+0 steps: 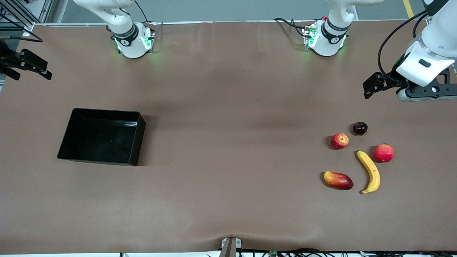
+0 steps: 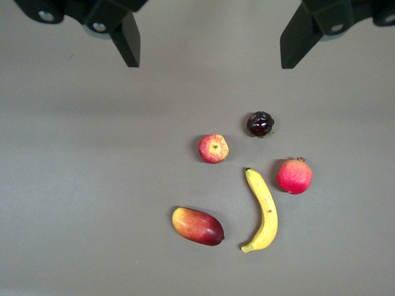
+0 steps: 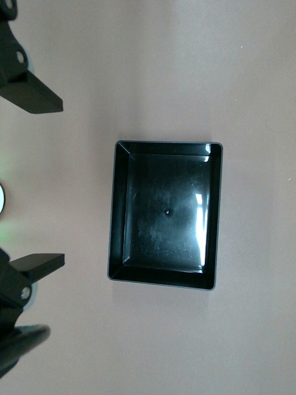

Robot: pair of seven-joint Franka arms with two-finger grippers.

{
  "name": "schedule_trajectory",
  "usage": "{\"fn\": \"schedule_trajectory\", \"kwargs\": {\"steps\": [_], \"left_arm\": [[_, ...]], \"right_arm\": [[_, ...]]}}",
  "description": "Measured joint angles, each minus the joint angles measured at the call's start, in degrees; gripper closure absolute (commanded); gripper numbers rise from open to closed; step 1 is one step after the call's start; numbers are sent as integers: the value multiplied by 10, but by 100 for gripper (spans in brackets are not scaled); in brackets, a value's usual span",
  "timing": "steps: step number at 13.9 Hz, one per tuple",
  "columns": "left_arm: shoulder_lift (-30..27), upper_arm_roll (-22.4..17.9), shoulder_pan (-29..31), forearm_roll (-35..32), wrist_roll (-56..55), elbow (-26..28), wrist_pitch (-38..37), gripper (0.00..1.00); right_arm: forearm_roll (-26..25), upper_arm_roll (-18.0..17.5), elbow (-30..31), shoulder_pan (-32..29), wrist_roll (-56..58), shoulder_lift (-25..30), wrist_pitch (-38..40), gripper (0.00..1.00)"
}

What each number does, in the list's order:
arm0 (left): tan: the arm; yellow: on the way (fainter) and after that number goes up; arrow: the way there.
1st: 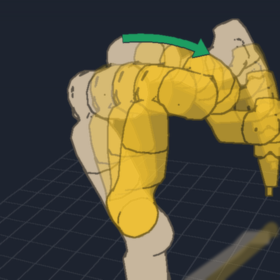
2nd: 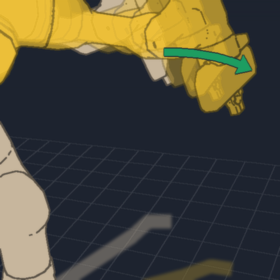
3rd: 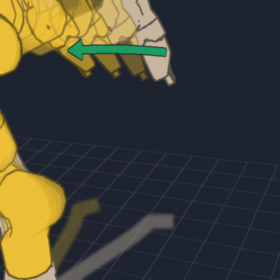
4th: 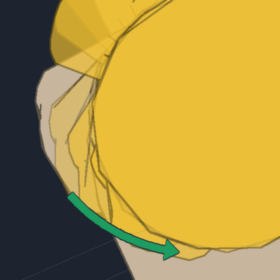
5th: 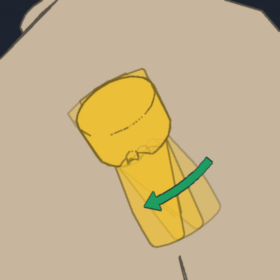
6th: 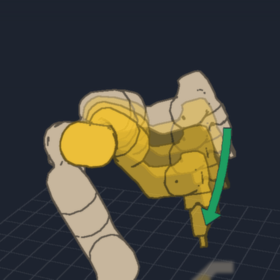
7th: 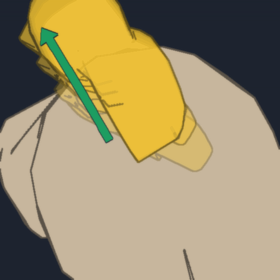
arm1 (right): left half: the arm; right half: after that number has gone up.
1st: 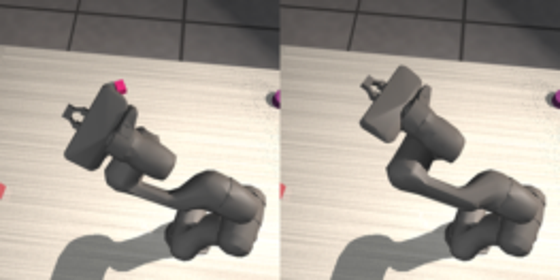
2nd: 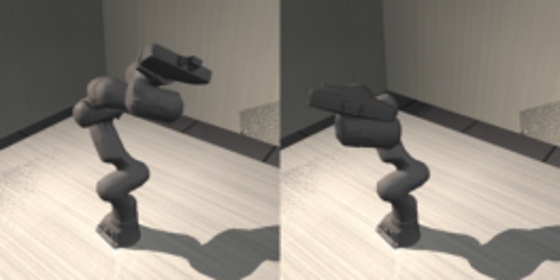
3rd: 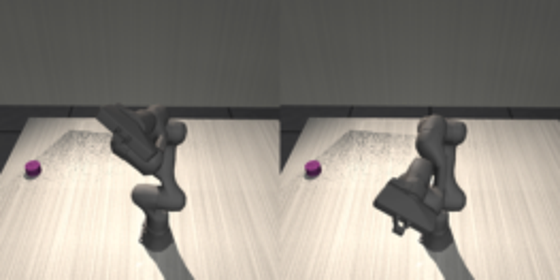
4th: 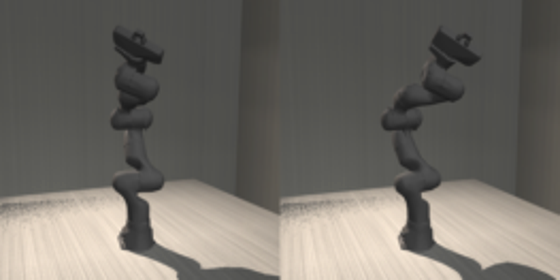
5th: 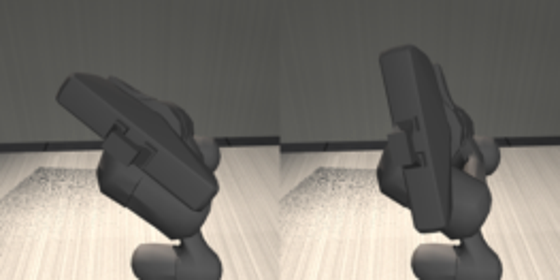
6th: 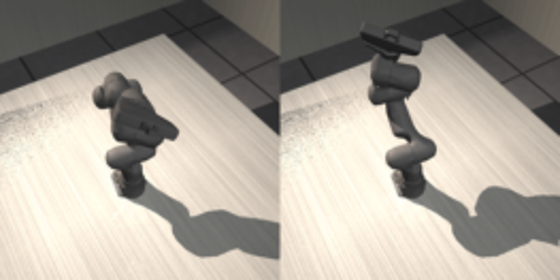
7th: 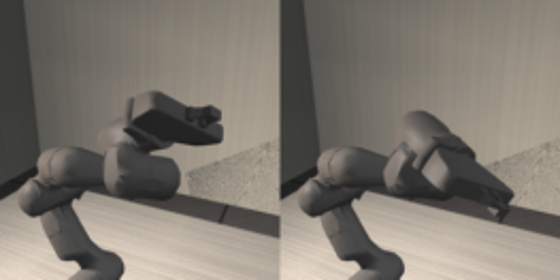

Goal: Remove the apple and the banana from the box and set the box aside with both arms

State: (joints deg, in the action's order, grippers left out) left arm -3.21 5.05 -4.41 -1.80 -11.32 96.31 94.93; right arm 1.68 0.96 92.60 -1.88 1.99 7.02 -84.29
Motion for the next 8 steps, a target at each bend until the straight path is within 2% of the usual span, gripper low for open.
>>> {"fn": "schedule_trajectory", "kwargs": {"steps": [8], "left_arm": [[11, -2, 1, 0, -1, -7, 9, 0]], "right_arm": [[0, 1, -19, 0, 0, -9, -2, 0]]}}
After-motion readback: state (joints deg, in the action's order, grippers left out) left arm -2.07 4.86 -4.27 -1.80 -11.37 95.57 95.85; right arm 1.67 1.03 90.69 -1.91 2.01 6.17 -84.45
